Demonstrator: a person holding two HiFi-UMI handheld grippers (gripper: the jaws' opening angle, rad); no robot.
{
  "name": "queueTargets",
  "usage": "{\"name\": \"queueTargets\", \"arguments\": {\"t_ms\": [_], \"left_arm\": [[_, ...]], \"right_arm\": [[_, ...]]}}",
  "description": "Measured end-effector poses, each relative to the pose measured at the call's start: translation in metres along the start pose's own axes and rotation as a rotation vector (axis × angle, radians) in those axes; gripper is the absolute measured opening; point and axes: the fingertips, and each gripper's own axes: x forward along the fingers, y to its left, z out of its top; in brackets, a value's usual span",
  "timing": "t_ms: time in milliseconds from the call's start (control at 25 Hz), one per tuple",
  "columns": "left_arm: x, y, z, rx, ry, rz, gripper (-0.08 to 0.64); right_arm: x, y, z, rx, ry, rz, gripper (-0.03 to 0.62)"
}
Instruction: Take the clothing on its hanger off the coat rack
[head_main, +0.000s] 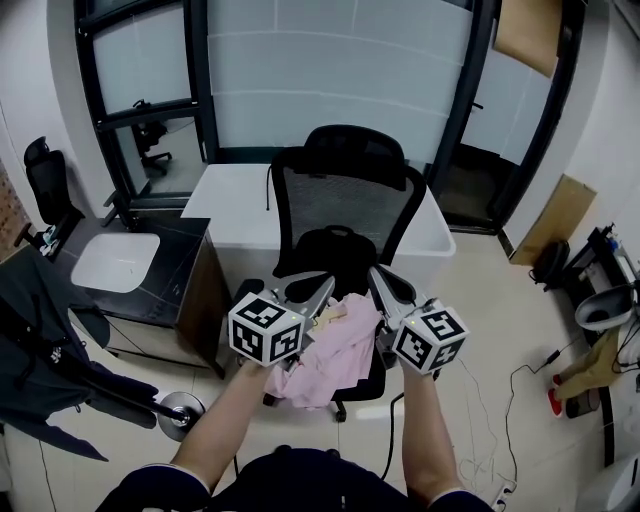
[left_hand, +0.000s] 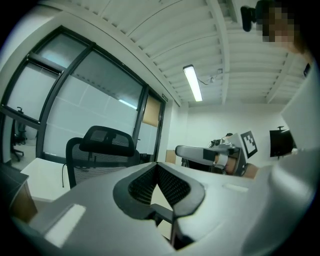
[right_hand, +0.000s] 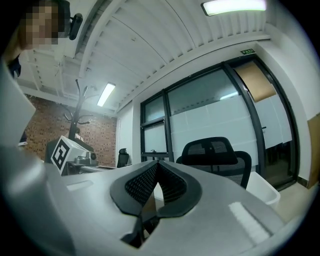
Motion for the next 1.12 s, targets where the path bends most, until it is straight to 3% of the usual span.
{"name": "queueTargets", "arguments": {"t_ms": [1120], "left_arm": [[0.0015, -0.003, -0.0021, 0.009, 0.008, 0.014, 0.012]], "right_arm": [[-0.0048, 0.0014, -0.0064, -0.003, 0.031, 0.007, 0.0]]}}
